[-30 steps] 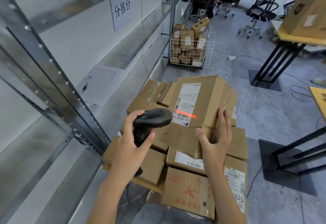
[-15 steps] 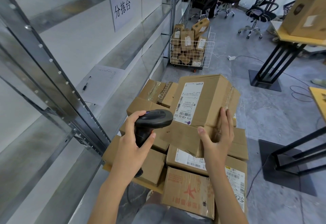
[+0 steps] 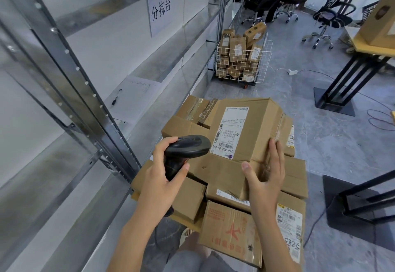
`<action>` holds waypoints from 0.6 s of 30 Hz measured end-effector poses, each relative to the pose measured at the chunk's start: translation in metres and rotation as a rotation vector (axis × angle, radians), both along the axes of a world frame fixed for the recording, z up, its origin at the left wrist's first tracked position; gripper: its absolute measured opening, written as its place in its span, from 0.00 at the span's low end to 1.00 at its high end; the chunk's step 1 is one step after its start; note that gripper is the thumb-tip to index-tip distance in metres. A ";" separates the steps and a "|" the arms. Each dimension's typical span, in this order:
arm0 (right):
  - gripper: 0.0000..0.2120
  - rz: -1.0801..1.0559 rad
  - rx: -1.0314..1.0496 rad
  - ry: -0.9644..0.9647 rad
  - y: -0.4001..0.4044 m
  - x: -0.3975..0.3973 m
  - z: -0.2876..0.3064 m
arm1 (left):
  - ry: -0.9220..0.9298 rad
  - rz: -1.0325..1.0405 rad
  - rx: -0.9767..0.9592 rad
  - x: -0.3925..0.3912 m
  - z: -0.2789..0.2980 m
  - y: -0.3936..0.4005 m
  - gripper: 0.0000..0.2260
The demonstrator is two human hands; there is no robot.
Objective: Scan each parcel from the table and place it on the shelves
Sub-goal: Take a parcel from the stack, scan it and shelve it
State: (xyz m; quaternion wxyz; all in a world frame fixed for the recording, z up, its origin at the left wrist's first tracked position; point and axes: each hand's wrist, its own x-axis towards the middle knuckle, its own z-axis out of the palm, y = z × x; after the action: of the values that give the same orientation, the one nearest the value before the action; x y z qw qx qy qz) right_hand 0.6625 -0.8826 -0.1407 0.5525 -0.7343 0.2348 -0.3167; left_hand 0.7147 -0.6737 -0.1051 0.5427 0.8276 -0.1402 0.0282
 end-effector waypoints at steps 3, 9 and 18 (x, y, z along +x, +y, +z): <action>0.42 0.038 0.019 -0.005 0.006 -0.003 0.001 | 0.002 0.042 -0.012 -0.006 0.000 0.006 0.31; 0.42 0.160 0.123 -0.041 0.026 -0.001 0.010 | -0.017 0.177 -0.118 -0.015 -0.007 0.031 0.31; 0.35 0.470 0.359 -0.146 0.079 0.028 0.036 | -0.091 0.485 -0.270 -0.027 0.017 0.092 0.30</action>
State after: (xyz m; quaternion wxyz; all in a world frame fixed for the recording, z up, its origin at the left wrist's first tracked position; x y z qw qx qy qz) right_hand 0.6905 -0.8041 -0.1044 0.7471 -0.6345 0.0702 -0.1855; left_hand 0.6877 -0.5816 -0.0884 0.6185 0.7552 0.0427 0.2128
